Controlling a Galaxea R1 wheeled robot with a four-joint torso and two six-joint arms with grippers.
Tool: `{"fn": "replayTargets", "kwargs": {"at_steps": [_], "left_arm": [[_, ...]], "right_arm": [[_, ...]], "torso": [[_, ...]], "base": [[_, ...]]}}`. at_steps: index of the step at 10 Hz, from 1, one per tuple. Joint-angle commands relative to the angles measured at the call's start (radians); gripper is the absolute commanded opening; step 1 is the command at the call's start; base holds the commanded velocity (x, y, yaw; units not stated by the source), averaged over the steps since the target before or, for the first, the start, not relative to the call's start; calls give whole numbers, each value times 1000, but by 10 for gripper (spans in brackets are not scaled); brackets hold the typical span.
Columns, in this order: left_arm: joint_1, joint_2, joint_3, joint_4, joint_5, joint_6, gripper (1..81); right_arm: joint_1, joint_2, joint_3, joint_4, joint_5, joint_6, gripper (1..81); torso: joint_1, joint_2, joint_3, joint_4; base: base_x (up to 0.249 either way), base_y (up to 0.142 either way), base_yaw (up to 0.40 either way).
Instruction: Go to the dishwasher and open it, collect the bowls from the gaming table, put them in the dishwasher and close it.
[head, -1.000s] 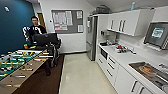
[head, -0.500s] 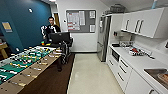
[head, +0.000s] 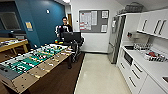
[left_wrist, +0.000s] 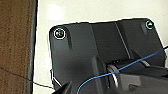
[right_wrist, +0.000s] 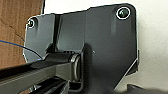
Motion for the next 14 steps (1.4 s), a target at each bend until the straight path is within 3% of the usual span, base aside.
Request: {"fn": "replayTargets", "kwargs": {"at_steps": [1,3,8,14], "left_arm": [[-31,-15,8,2,16,6,811],[-30,-20,13,2,14,6,811],[-31,-26,13,2,16,6,811],[-30,-21,13,2,16,6,811]], "right_arm": [[43,-115,203,-1,-53,-3,811],[40,-126,242,-4,-54,-3,811],[37,-121,216,5,-53,-2,811],[37,-60,108,4,-54,-2,811]], "torso": [[0,0,0,0],[0,0,0,0],[0,0,0,0],[0,0,0,0]], "base": [[0,0,338],[0,0,337],[0,0,337],[0,0,335]]}}
